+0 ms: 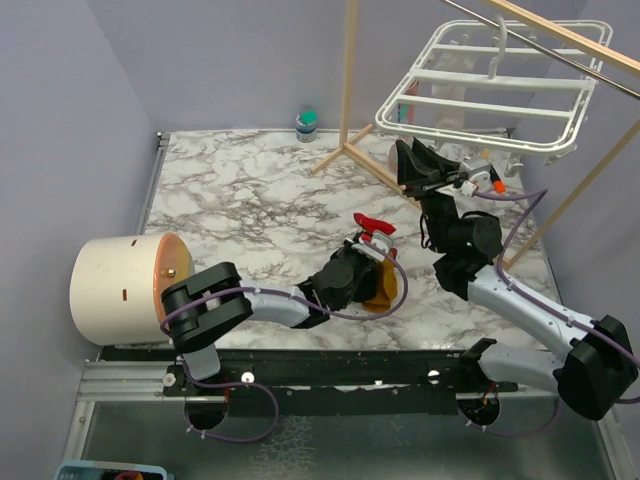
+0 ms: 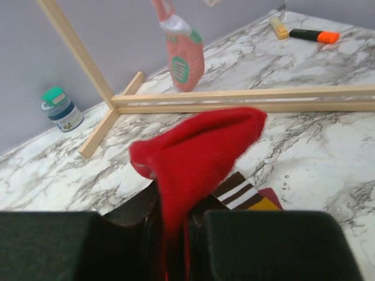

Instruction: Remove the socks clipped to the hanger

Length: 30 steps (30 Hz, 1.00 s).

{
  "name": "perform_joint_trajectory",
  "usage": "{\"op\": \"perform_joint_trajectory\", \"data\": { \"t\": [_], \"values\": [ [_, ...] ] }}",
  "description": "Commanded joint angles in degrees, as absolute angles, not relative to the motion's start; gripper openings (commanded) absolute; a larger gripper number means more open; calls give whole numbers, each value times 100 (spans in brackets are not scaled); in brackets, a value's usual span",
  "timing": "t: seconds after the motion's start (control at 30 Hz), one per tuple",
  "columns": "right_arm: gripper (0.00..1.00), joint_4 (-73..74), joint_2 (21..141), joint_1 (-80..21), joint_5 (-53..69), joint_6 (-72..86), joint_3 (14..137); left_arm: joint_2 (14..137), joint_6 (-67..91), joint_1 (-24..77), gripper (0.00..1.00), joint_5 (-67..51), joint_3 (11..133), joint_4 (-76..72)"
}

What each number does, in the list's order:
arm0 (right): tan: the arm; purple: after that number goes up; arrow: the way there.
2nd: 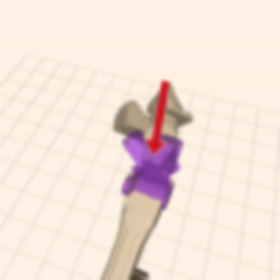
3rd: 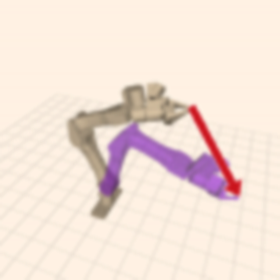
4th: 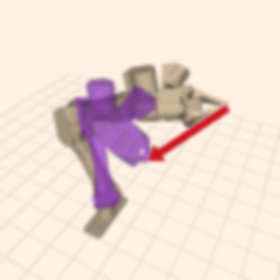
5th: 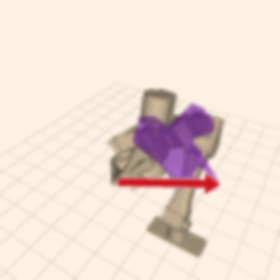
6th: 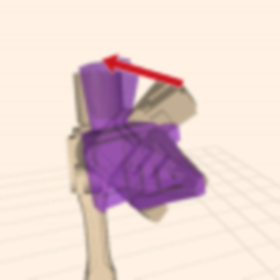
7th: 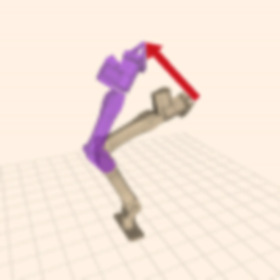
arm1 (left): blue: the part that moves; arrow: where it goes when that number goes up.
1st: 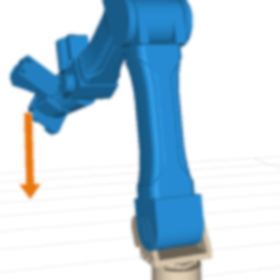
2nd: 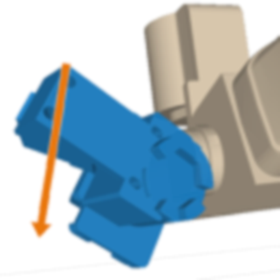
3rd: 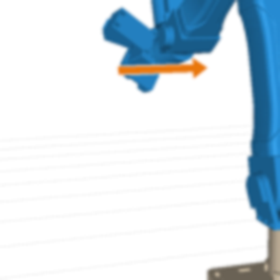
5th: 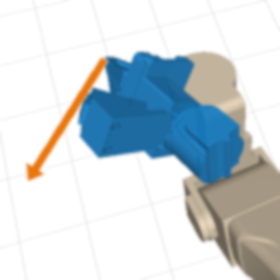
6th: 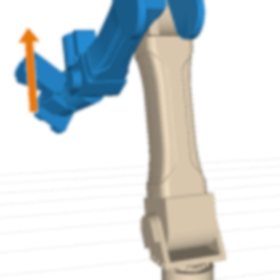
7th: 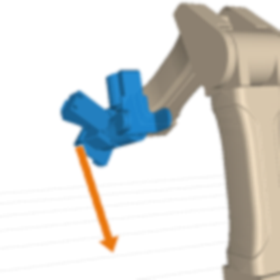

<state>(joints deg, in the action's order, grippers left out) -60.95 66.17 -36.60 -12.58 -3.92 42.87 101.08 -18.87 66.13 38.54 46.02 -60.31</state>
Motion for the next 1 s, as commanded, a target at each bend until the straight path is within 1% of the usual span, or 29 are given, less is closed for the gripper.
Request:
{"op": "perform_joint_trajectory", "data": {
  "t": [0.0, 0.07, 0.1, 0.13, 0.17, 0.37, 0.5, 0.57, 0.67, 0.77, 0.97],
  "values": [
    [31, -5642, 6256, -3623, -1017, -399, 4334, 9303, -1710, 6636, 32, 3667, 4006, -5974],
    [31, -5501, 6093, -3626, -988, -413, 4319, 8926, -1453, 6633, 67, 3439, 3704, -5799],
    [31, -5449, 6014, -3624, -979, -413, 4309, 8712, -1352, 6631, 81, 3298, 3550, -5692],
    [31, -5396, 5925, -3628, -971, -406, 4306, 8508, -1273, 6635, 94, 3125, 3414, -5582],
    [31, -5329, 5841, -3624, -951, -402, 4300, 8319, -1239, 6630, 98, 2917, 3279, -5396],
    [31, -4857, 5441, -3624, -861, -454, 4276, 7139, -1289, 6635, 99, 1708, 2819, -4386],
    [33, -4701, 5213, -3621, -967, -498, 4175, 6473, -1275, 6631, 99, 1591, 2625, -4257],
    [33, -4637, 5108, -3626, -1007, -508, 4126, 6379, -1372, 6608, 99, 1724, 2622, -4308],
    [33, -4562, 4962, -3621, -1049, -527, 4064, 6536, -1603, 6563, 99, 2036, 2820, -4315],
    [34, -4478, 4833, -3621, -1155, -573, 4020, 6794, -1710, 6448, 99, 2078, 3083, -4424],
    [36, -4465, 4621, -3622, -1268, -537, 3876, 8083, -1088, 5557, 99, 2015, 4007, -4681]
  ]
}}
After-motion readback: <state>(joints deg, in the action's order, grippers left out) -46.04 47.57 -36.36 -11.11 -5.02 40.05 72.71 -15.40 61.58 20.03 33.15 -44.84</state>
